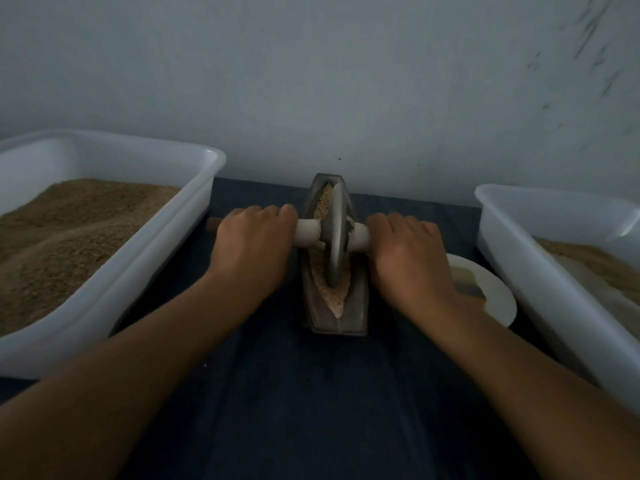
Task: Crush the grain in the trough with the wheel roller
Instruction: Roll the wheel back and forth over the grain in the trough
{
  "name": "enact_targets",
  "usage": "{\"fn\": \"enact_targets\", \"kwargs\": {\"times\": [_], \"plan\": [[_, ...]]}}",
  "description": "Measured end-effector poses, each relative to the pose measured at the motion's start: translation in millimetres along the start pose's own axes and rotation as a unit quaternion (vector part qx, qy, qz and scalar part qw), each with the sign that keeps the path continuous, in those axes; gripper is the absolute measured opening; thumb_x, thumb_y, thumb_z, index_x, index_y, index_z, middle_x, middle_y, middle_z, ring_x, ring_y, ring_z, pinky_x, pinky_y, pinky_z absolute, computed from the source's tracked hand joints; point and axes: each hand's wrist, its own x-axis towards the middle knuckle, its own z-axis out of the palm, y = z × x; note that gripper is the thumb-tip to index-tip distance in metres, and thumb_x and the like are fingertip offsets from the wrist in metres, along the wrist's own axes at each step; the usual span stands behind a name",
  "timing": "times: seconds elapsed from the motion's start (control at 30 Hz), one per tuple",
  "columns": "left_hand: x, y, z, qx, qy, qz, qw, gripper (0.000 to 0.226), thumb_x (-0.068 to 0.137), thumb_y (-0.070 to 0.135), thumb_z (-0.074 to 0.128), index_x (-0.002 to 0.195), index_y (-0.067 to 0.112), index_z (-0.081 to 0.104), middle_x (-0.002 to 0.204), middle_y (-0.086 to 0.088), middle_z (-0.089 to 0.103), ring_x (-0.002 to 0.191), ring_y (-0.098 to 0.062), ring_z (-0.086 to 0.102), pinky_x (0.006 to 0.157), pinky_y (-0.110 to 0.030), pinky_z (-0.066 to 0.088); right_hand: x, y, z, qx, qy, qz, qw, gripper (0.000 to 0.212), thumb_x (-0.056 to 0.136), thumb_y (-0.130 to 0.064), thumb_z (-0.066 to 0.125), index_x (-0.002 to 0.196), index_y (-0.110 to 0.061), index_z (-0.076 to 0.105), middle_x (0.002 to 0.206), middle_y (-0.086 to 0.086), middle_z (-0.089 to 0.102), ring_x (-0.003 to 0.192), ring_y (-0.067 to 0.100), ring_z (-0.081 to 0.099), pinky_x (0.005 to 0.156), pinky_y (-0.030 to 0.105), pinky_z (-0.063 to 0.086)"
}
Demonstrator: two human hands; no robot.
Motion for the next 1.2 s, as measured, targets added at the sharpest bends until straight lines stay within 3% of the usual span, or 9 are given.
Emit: {"fn": "enact_targets", "kwargs": {"times": [0.1, 0.27, 0.4, 0.57, 0.73, 1.03, 1.2], "plan": [[-11, -4, -8, -0.038, 0.017, 0.023, 0.999, 0.034, 0.077, 0.031, 0.074, 0.090, 0.025, 0.043, 0.085, 0.002, 0.061, 0.069, -0.013, 0.038, 0.061, -0.031, 0.031, -9, -1, -9, 0.013, -0.003, -0.002, 1.000, 0.014, 0.084, -0.017, 0.065, 0.096, -0.012, 0.060, 0.084, 0.007, 0.058, 0.076, 0.028, 0.053, 0.071, 0.038, 0.033], [-7, -7, -5, -0.080, -0.011, 0.019, 0.997, 0.041, 0.080, 0.030, 0.071, 0.087, 0.027, 0.031, 0.088, 0.001, 0.060, 0.071, -0.015, 0.041, 0.065, -0.033, 0.033, -5, 2, -9, -0.005, -0.028, -0.021, 0.999, 0.016, 0.084, -0.019, 0.066, 0.096, -0.012, 0.058, 0.084, 0.006, 0.059, 0.073, 0.025, 0.052, 0.068, 0.034, 0.028], [7, -4, 6, -0.057, -0.005, 0.014, 0.998, 0.048, 0.076, 0.029, 0.075, 0.089, 0.026, 0.029, 0.089, -0.001, 0.058, 0.070, -0.016, 0.041, 0.067, -0.034, 0.033, 13, 11, 9, -0.028, -0.050, -0.013, 0.998, 0.015, 0.086, -0.020, 0.063, 0.096, -0.015, 0.053, 0.081, 0.003, 0.055, 0.067, 0.020, 0.038, 0.064, 0.034, 0.021], [49, -6, 21, -0.051, -0.043, -0.005, 0.998, 0.032, 0.081, 0.025, 0.072, 0.102, 0.019, 0.047, 0.101, -0.006, 0.061, 0.089, -0.027, 0.059, 0.074, -0.039, 0.040, 47, 20, 33, -0.041, -0.068, 0.002, 0.997, 0.022, 0.083, -0.027, 0.066, 0.099, -0.015, 0.056, 0.087, 0.007, 0.063, 0.076, 0.032, 0.059, 0.060, 0.033, 0.023], [91, -14, 30, -0.091, -0.133, -0.028, 0.986, 0.027, 0.084, 0.023, 0.068, 0.108, 0.022, 0.055, 0.108, -0.009, 0.062, 0.099, -0.032, 0.059, 0.073, -0.038, 0.038, 79, 30, 50, -0.028, -0.074, -0.007, 0.997, 0.026, 0.084, -0.030, 0.066, 0.106, -0.018, 0.058, 0.091, 0.008, 0.063, 0.077, 0.033, 0.060, 0.057, 0.033, 0.028], [90, -7, 28, -0.042, -0.119, -0.042, 0.991, 0.029, 0.088, 0.026, 0.065, 0.115, 0.022, 0.055, 0.105, -0.008, 0.063, 0.094, -0.029, 0.060, 0.067, -0.038, 0.039, 81, 36, 60, 0.001, -0.079, 0.019, 0.997, 0.022, 0.082, -0.031, 0.065, 0.102, -0.024, 0.059, 0.090, 0.004, 0.064, 0.078, 0.030, 0.061, 0.055, 0.030, 0.028], [73, 2, 15, 0.009, -0.060, -0.011, 0.998, 0.025, 0.086, 0.028, 0.067, 0.107, 0.021, 0.055, 0.097, -0.006, 0.064, 0.087, -0.028, 0.063, 0.064, -0.036, 0.036, 52, 33, 51, 0.052, -0.090, 0.059, 0.993, 0.022, 0.082, -0.033, 0.065, 0.101, -0.023, 0.059, 0.095, 0.003, 0.066, 0.084, 0.029, 0.062, 0.060, 0.031, 0.035]]}}
